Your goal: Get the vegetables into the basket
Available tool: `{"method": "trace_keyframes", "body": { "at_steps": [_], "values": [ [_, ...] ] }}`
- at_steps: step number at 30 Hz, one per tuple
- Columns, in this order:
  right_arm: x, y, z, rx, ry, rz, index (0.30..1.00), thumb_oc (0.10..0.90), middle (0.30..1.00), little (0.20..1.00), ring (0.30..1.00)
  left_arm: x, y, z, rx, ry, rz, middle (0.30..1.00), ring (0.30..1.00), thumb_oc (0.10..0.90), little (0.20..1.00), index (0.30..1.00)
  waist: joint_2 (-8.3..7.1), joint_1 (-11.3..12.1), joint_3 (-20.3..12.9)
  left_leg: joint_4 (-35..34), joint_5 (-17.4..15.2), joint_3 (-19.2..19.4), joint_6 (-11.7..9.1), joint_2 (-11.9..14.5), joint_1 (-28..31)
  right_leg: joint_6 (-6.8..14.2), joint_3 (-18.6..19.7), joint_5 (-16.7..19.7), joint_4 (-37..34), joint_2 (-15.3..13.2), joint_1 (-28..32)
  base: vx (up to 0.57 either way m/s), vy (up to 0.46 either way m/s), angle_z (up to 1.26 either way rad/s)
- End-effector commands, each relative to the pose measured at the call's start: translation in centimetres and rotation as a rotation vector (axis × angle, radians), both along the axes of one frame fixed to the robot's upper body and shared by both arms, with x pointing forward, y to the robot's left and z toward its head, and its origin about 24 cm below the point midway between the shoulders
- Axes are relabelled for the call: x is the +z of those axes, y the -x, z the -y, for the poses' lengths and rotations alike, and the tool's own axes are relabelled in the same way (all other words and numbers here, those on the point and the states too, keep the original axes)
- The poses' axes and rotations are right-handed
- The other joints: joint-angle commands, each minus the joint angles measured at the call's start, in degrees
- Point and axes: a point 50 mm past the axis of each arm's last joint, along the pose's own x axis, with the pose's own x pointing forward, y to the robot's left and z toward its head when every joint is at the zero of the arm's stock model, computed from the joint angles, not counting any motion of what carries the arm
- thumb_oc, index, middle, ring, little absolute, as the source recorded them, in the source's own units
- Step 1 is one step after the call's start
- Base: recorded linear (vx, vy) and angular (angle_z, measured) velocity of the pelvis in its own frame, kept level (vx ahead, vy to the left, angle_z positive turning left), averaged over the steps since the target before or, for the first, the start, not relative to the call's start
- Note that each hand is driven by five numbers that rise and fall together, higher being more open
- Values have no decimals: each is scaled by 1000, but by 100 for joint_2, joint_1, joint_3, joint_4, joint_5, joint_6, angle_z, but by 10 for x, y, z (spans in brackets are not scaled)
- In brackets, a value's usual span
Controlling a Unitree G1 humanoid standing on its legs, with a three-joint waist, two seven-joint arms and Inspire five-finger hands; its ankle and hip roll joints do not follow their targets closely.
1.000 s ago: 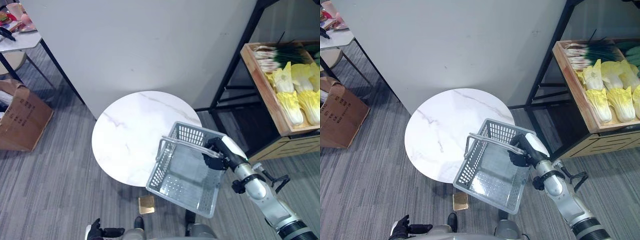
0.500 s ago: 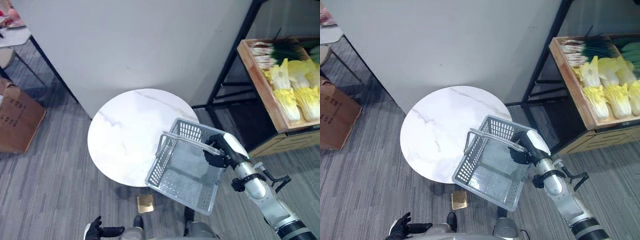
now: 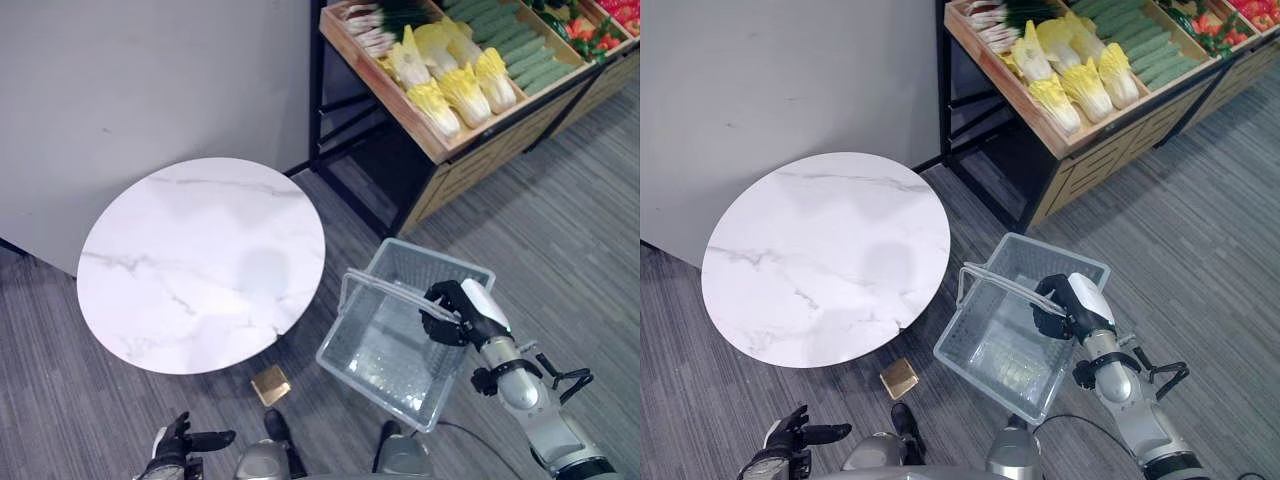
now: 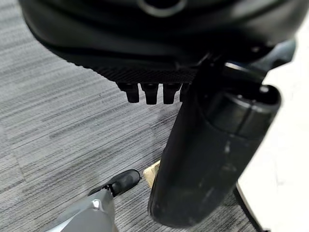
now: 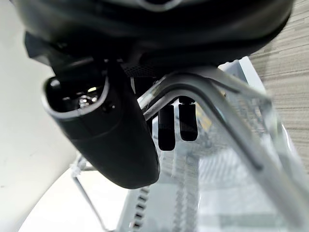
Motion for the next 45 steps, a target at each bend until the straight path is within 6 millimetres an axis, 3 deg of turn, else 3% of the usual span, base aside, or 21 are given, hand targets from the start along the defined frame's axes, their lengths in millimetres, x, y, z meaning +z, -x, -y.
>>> {"method": "trace_keyframes", "body": {
  "at_steps": [1,11,16,17,20,21,24,28,34,38,39,40,41,43,45],
  "values": [
    [94,-34,-19,109,-61,465,300,400,300,300,300,1,8,-9,29,-20,-12,1000,1000,900,1000,1000,-56,47,-372,529,-734,-596,-175,104,-163,123,207,-221,606,-29,-206,50,-156,-30],
    [91,-17,12,2,6,446,300,400,300,300,300,-6,1,16,-29,51,-3,1000,1000,900,1000,1000,248,-287,-227,664,-103,-468,-580,608,-281,-257,253,-385,210,426,-33,-62,-178,-11],
    [95,-11,27,-44,66,462,300,400,300,300,300,-3,-10,21,-54,60,45,1000,1000,900,1000,1000,298,-384,-84,1456,-63,-661,-818,955,-496,-446,336,-413,9,626,127,-24,-180,-17],
    [94,-11,32,-65,79,457,300,400,300,300,300,0,-15,21,-13,62,94,1000,1000,900,1000,1000,337,-273,-6,1543,41,-1465,-848,787,-527,-493,513,-429,-51,694,185,2,-36,-27],
    [88,-12,35,-95,31,447,300,400,300,300,300,0,-16,29,30,93,135,1000,1000,900,1000,1000,300,-66,2,1086,-316,-2911,-665,34,-703,-449,892,-371,-16,637,21,51,-17,-70],
    [88,-13,37,-97,35,443,300,400,300,300,300,0,-15,28,23,90,138,1000,1000,900,1000,1000,307,17,14,898,-333,-3422,-641,-98,-740,-431,1099,-361,4,676,-37,94,-9,-89],
    [90,-14,43,-109,52,444,300,400,300,300,300,0,-14,24,8,74,123,1000,1000,900,1000,1000,319,50,-21,537,-88,-3948,-663,-156,-933,-366,1433,-302,58,726,-197,83,51,-86],
    [86,-11,47,-130,62,428,300,400,300,300,300,-2,-11,23,-1,70,88,1000,1000,900,1000,1000,338,-36,-73,360,-164,-3719,-534,-168,-763,-288,1655,-337,131,654,-273,84,174,-70],
    [68,-13,51,-196,20,373,300,400,300,300,300,-1,-11,18,-70,38,61,1000,1000,900,1000,1000,169,-64,-101,373,-471,-3068,-201,-337,-531,4,2220,-146,289,400,-555,79,238,-48],
    [51,-12,66,-295,43,314,300,400,300,300,300,3,-15,12,-87,7,73,1000,1000,900,1000,1000,95,-57,-45,551,-701,-2710,-52,-408,-478,200,2407,-12,558,295,-810,21,210,-68],
    [45,-12,73,-340,40,297,300,400,300,300,300,6,-18,8,-84,-8,91,1000,1000,900,1000,1000,96,-24,-17,569,-738,-2627,-21,-394,-456,224,2342,-13,753,303,-922,-19,104,-53],
    [37,-10,80,-391,40,271,300,400,300,300,300,8,-20,4,-73,-19,102,1000,1000,900,1000,1000,106,27,28,557,-750,-2507,7,-357,-413,213,1978,11,990,276,-1029,-18,102,-57],
    [37,-10,80,-391,40,272,300,400,300,300,300,8,-20,4,-73,-19,102,1000,1000,900,1000,1000,106,25,33,554,-750,-2509,6,-356,-409,212,1976,6,998,277,-1028,-31,78,-59],
    [24,-2,93,-460,64,212,300,400,300,300,300,9,-19,0,-78,-30,91,1000,1000,900,1000,1000,116,87,18,460,-743,-2307,-18,-319,-317,150,1087,75,1055,86,-1008,-11,34,-44],
    [18,1,96,-476,78,183,300,400,300,300,300,8,-17,0,-80,-31,82,1000,1000,900,1000,1000,108,69,-5,442,-744,-2268,-30,-315,-280,141,968,121,974,51,-957,19,5,-37]
  ]
}}
